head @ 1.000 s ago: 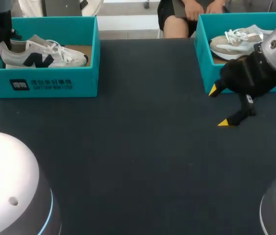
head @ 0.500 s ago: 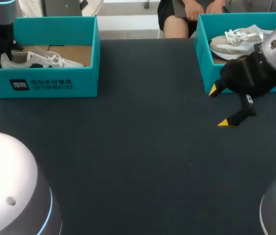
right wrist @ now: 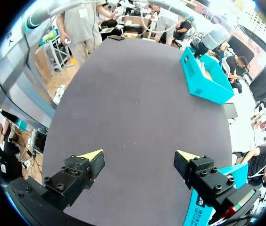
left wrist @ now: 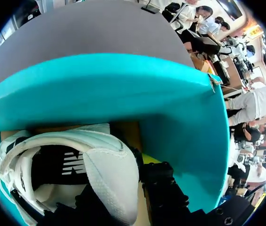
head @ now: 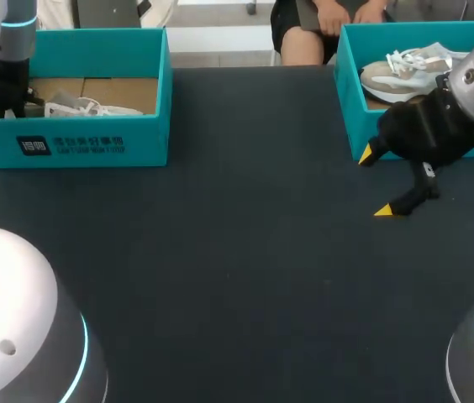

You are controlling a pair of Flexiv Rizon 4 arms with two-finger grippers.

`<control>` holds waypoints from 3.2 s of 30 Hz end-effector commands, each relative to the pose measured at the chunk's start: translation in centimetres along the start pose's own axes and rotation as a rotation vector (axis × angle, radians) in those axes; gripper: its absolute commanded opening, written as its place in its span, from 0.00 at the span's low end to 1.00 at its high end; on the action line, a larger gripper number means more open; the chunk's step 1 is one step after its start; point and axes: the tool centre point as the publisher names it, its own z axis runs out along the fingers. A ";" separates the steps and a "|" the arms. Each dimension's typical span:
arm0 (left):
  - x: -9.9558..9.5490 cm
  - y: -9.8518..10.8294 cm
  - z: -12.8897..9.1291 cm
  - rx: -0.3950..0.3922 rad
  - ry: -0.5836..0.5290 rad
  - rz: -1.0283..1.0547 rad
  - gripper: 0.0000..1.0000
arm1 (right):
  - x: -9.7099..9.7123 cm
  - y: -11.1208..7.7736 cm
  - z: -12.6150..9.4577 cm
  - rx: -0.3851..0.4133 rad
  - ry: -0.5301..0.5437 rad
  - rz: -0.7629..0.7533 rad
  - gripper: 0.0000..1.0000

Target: Take the shoe out of the shoebox, open the shoe tongue, remove and reinsert the insole, then place the shoe into the shoebox

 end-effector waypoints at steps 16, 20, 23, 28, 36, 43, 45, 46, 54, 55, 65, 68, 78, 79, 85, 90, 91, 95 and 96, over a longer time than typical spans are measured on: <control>-0.4 0.5 -0.1 -0.003 -0.064 0.015 0.49 | 0.0 0.0 0.1 0.003 0.000 0.001 1.00; -0.2 0.2 -1.0 -0.019 -0.083 0.019 0.51 | 0.0 0.0 0.1 0.003 0.000 0.001 1.00; -0.1 0.1 -1.7 -0.030 -0.093 0.024 0.51 | 0.0 0.0 0.1 0.003 0.000 0.001 1.00; -0.1 0.1 -2.3 -0.041 -0.094 0.024 0.54 | 0.0 0.0 0.1 0.003 0.000 0.001 1.00; -0.4 -0.1 -2.1 -0.031 -0.109 0.043 0.69 | 0.0 0.0 0.1 0.003 0.000 0.001 1.00; 0.0 -0.4 -2.6 -0.044 -0.127 0.047 1.00 | 0.0 0.0 0.1 0.003 0.000 0.001 1.00; 0.2 -0.5 -3.2 -0.055 -0.139 0.044 1.00 | 0.0 0.0 0.1 0.003 0.000 0.001 1.00; 0.3 -0.5 -3.4 -0.061 -0.143 0.044 1.00 | 0.0 0.0 0.1 0.003 0.000 0.001 1.00; 0.7 -0.5 -5.1 -0.096 -0.164 0.040 0.74 | 0.0 0.0 0.1 0.003 0.000 0.001 1.00; 0.7 -0.5 -5.3 -0.099 -0.164 0.041 0.71 | 0.0 0.0 0.1 0.003 0.000 0.001 1.00; 1.8 -1.6 -8.7 -0.166 -0.210 0.040 0.71 | 0.0 0.0 0.1 0.003 0.000 0.001 1.00; 2.5 -1.9 -10.5 -0.190 -0.246 0.042 0.73 | 0.0 0.0 0.1 0.003 0.000 0.001 1.00; 6.1 -3.6 -15.7 -0.243 -0.325 0.011 0.83 | 0.0 0.0 0.1 0.003 0.000 0.001 1.00; 6.2 -3.7 -15.9 -0.237 -0.329 0.016 0.85 | 0.0 0.0 0.1 0.003 0.000 0.001 1.00; 5.6 -5.2 -17.0 -0.209 -0.368 0.058 1.00 | 0.0 0.0 0.1 0.003 0.000 0.001 1.00; 4.1 -7.6 -17.9 -0.199 -0.476 0.123 1.00 | -2.8 -0.9 -0.1 -0.010 -0.047 0.119 1.00; 3.9 -8.0 -18.0 -0.197 -0.483 0.137 1.00 | -3.4 -1.1 -0.1 -0.019 -0.065 0.130 1.00; 2.7 -9.7 -18.1 -0.159 -0.497 0.193 1.00 | -7.2 -2.6 -0.6 -0.019 -0.151 0.278 1.00; 2.6 -10.1 -18.0 -0.157 -0.516 0.198 1.00 | -8.2 -3.4 -0.9 -0.021 -0.177 0.332 1.00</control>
